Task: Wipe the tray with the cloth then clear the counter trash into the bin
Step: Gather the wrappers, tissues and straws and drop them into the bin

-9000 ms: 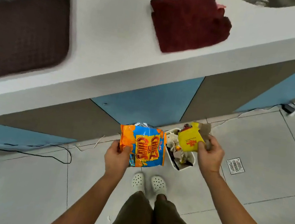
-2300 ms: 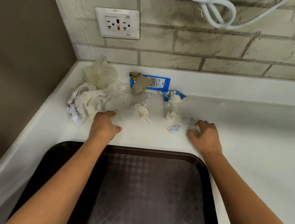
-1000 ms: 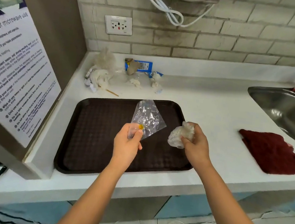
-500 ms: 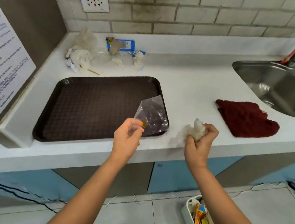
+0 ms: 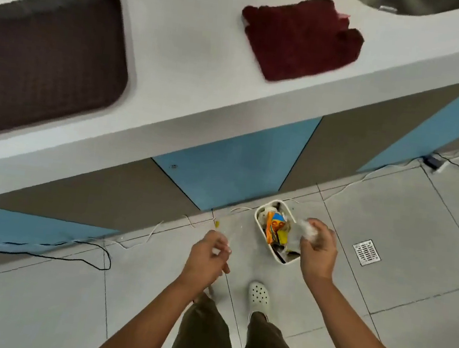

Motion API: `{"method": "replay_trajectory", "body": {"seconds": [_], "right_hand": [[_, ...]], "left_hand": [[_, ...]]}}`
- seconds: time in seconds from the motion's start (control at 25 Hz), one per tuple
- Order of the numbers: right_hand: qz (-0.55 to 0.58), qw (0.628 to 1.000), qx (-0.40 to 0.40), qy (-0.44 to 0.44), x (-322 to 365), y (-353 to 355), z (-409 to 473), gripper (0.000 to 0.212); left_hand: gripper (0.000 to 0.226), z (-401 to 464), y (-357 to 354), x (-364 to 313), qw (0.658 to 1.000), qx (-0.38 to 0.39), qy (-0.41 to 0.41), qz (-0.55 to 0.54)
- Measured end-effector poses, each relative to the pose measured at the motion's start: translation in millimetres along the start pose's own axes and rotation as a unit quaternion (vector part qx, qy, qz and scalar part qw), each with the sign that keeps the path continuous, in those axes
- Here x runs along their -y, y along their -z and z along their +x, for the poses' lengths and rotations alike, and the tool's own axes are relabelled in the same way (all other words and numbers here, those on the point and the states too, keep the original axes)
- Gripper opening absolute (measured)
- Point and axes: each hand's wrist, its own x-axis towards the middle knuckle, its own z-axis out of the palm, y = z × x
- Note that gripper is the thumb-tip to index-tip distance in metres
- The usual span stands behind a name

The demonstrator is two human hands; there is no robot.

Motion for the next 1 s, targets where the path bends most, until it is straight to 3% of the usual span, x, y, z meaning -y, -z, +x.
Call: {"method": "replay_trajectory", "body": {"seconds": [0.2, 0.32, 0.48, 0.6, 0.8, 1.0], "right_hand": [[-0.055, 0.990, -0.013, -0.132, -94.3, 15.3, 5.1, 0.037], [-0.092, 0.981, -0.024, -0.168, -142.8, 5.1, 13.6, 0.037], [-0.116, 0.976, 0.022, -0.184, -197.4, -5.0, 34.9, 0.044], [-0.121, 0.980, 0.027, -0.155, -236.5, -10.8, 47.7, 0.034], [-0.242, 0.963, 0.022, -0.115, -286.0, -25.3, 70.1, 0.031], [-0.147, 0.981, 0.007, -0.124, -315.0, -37.1, 98.4, 0.042]], "left_hand": [[0.016, 37.1, -43.7, 38.1, 0.997, 0.025, 0.070, 0.032], [0.016, 75.0, -58.9, 63.1, 0.994, 0.044, 0.089, 0.039], [0.019, 125.7, -80.8, 95.1, 0.992, 0.055, 0.097, 0.054], [0.017, 158.6, -102.3, 121.4, 0.990, 0.071, 0.107, 0.056], [0.019, 206.8, -137.9, 152.7, 0.986, 0.079, 0.144, 0.018], [0.020, 255.5, -184.2, 166.3, 0.984, 0.096, 0.147, -0.019]]}}
